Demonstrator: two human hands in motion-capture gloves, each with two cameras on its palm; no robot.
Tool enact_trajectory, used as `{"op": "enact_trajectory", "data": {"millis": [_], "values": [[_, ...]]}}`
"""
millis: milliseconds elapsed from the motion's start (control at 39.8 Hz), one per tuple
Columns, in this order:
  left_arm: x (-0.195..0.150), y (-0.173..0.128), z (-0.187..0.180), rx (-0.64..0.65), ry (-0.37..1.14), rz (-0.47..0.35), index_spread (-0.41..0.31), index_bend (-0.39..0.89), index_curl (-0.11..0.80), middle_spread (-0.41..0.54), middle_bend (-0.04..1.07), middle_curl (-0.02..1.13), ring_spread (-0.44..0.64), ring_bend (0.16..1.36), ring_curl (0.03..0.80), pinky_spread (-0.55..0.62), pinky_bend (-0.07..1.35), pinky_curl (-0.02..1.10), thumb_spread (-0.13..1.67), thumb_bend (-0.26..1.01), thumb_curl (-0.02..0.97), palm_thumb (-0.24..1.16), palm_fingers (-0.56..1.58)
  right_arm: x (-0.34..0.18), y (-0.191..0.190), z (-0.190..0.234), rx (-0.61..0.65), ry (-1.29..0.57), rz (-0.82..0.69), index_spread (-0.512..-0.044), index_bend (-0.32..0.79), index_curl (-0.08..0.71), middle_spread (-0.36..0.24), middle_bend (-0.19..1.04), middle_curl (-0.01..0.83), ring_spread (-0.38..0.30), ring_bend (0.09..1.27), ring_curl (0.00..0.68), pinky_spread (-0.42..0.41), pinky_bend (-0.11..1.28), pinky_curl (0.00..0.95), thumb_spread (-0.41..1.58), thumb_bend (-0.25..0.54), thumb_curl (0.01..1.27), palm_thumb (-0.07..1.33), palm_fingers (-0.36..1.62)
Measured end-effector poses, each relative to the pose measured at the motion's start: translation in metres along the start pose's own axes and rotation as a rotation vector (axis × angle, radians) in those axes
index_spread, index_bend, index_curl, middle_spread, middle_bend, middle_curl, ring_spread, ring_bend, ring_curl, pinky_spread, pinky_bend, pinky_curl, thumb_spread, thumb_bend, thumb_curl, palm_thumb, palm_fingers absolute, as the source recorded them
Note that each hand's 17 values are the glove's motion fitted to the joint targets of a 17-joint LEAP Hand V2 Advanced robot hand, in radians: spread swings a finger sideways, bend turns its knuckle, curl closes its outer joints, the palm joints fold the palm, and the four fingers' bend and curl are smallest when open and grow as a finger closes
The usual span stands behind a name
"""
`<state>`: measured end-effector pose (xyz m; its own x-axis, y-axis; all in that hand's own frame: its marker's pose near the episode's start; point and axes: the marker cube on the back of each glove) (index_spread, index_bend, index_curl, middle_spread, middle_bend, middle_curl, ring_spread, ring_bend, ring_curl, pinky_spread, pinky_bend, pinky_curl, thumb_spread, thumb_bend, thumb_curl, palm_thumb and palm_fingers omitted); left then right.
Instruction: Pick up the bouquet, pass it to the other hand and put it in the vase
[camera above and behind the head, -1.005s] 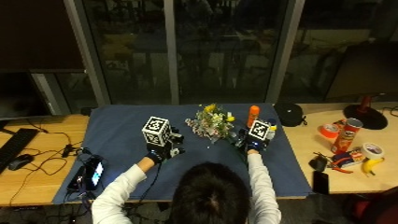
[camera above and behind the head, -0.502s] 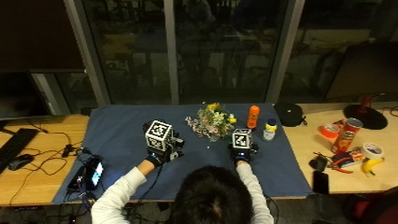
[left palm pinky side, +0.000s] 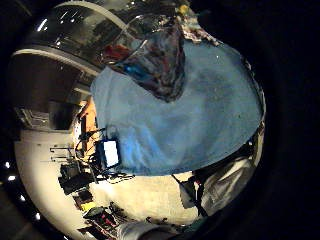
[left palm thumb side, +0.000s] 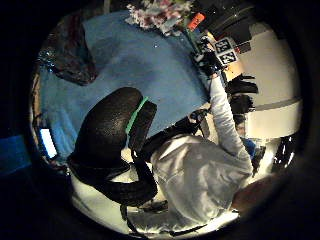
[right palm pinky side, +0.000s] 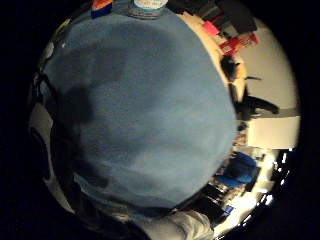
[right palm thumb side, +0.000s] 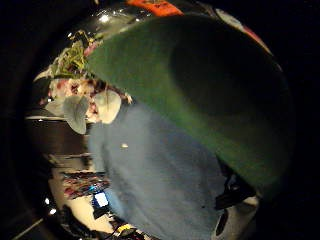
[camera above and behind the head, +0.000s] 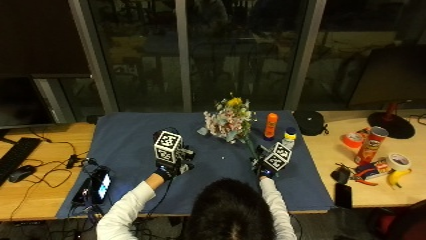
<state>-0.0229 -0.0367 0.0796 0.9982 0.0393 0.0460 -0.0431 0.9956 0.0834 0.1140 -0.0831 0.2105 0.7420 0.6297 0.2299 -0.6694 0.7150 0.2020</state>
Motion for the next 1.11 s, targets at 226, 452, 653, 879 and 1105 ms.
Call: {"op": "enact_trajectory", "data": {"millis": [226,452,653,879,1105], "values": [[0.028,-0.019,-0.007,-0.075,0.218,0.026,-0.008,0.16,0.330,0.129,0.18,0.34,0.22,0.50,0.268,0.29,0.28,0.33,1.10,-0.02,0.289,0.28,0.31,-0.041,0.029,-0.035,-0.149,-0.795,-0.148,-0.224,0.49,0.425,-0.169,0.76,0.612,-0.197,0.94,0.527,-0.227,0.72,0.456,1.01,-0.035,0.40,0.82,1.49],[0.068,-0.063,-0.054,-0.034,0.580,0.046,0.010,0.15,0.331,0.168,0.16,0.33,0.23,0.51,0.278,0.28,0.29,0.34,1.11,-0.02,0.288,0.28,0.30,-0.088,0.039,-0.081,0.008,-1.177,-0.407,-0.213,0.55,0.493,-0.151,0.83,0.631,-0.183,0.99,0.547,-0.210,0.75,0.487,1.02,0.001,0.42,0.94,1.43],[0.111,-0.094,-0.076,-0.161,1.154,-0.007,0.036,0.14,0.321,0.188,0.18,0.33,0.23,0.54,0.287,0.27,0.30,0.35,1.11,0.00,0.304,0.35,0.30,-0.116,0.058,-0.101,0.018,-1.339,-0.501,-0.204,0.67,0.545,-0.137,0.85,0.636,-0.179,0.99,0.554,-0.201,0.74,0.500,1.02,-0.042,0.39,0.78,1.44],[0.148,-0.123,-0.070,-0.223,1.421,0.004,0.095,0.09,0.287,0.252,0.17,0.33,0.26,0.60,0.314,0.28,0.34,0.36,1.10,0.01,0.336,0.48,0.20,-0.139,0.051,-0.082,0.128,-1.261,-0.664,-0.193,0.64,0.566,-0.130,0.87,0.640,-0.173,1.03,0.564,-0.198,0.76,0.516,0.93,0.025,0.48,0.96,1.40],[0.163,-0.140,-0.072,-0.275,1.452,0.045,0.178,0.10,0.250,0.384,0.21,0.33,0.32,0.66,0.319,0.35,0.33,0.35,1.02,-0.02,0.365,0.53,0.16,-0.169,0.097,-0.086,-0.017,-1.320,-0.704,-0.199,0.61,0.573,-0.127,0.89,0.641,-0.166,1.05,0.568,-0.198,0.78,0.530,0.84,-0.018,0.54,0.98,1.39]]}}
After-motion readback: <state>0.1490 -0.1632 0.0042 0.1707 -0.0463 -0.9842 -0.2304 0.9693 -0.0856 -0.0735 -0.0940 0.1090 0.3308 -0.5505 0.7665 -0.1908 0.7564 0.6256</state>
